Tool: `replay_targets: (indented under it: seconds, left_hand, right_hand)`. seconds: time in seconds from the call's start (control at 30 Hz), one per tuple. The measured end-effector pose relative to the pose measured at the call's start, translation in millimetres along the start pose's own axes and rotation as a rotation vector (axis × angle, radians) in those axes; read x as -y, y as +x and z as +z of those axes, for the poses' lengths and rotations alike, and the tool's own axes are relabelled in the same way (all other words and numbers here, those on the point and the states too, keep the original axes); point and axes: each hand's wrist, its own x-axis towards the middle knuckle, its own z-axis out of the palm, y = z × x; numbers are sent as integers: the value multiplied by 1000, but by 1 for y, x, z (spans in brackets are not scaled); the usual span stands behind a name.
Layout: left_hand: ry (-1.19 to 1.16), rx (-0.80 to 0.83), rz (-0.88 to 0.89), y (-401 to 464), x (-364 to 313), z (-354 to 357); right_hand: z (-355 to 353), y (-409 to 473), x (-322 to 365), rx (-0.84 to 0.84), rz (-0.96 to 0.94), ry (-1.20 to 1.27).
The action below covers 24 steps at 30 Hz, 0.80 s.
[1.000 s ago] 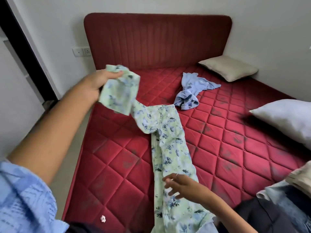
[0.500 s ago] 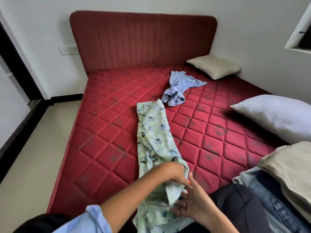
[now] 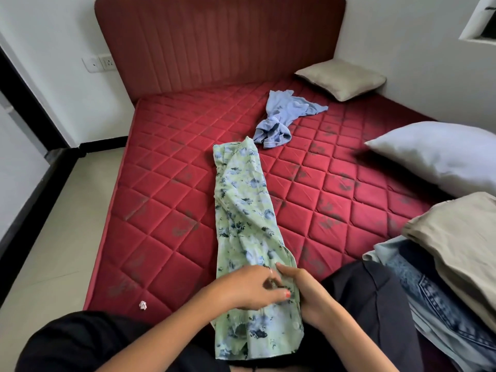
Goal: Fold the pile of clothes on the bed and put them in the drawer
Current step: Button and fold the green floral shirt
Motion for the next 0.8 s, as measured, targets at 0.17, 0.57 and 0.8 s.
replay_targets:
  seconds: [0.17, 0.57, 0.8]
  left_hand:
    - [-82, -242, -240, 3, 47, -10]
    - [-631, -300, -307, 7, 98, 55]
    - [-1172, -434, -139, -50, 66, 65]
  right_hand:
    - [-2, -5, -6, -337, -501, -1035]
    - [-6, 22, 7, -195, -142, -1060]
    - [-17, -42, -10, 2, -235, -456]
